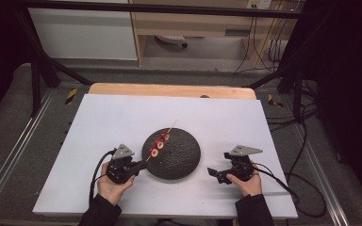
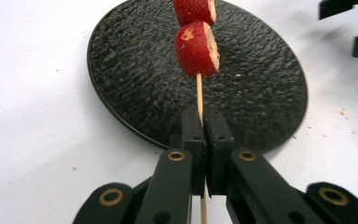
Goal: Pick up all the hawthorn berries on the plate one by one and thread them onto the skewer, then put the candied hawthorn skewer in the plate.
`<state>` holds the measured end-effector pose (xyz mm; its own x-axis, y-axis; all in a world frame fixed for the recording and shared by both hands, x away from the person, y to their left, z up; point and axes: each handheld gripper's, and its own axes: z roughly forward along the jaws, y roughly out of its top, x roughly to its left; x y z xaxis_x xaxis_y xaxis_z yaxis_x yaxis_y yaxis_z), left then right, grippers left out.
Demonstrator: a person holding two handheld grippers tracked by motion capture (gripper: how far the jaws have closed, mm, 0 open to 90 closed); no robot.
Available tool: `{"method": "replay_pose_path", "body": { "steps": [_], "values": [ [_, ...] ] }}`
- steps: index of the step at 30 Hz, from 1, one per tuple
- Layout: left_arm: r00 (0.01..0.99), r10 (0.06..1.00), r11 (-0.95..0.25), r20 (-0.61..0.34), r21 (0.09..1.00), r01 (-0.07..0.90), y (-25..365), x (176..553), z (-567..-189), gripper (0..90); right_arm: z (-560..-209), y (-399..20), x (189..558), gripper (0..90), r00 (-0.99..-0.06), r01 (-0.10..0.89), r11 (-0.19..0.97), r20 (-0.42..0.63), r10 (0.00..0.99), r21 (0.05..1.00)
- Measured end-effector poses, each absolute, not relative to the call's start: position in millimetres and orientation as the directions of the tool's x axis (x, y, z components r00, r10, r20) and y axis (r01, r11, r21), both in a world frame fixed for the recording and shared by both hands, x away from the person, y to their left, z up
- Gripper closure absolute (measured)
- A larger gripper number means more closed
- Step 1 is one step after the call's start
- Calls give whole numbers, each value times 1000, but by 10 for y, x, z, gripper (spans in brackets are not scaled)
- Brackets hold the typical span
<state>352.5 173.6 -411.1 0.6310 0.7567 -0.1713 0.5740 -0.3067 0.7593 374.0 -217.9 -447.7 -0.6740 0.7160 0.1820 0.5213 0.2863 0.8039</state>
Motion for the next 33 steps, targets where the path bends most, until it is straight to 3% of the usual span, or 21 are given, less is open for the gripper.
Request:
{"method": "replay_pose_path", "body": {
  "steps": [15, 33],
  "values": [
    [641, 752, -380, -153, 694, 612, 1469, 3823, -4203, 883, -4564, -2388, 3627, 11, -650, 541, 273, 189, 736, 796],
    [652, 754, -476, -79, 618, 625, 1257, 3817, -4262, 877, -4583, -2431, 3583, 12, -650, 538, 262, 197, 734, 801]
  ]
}}
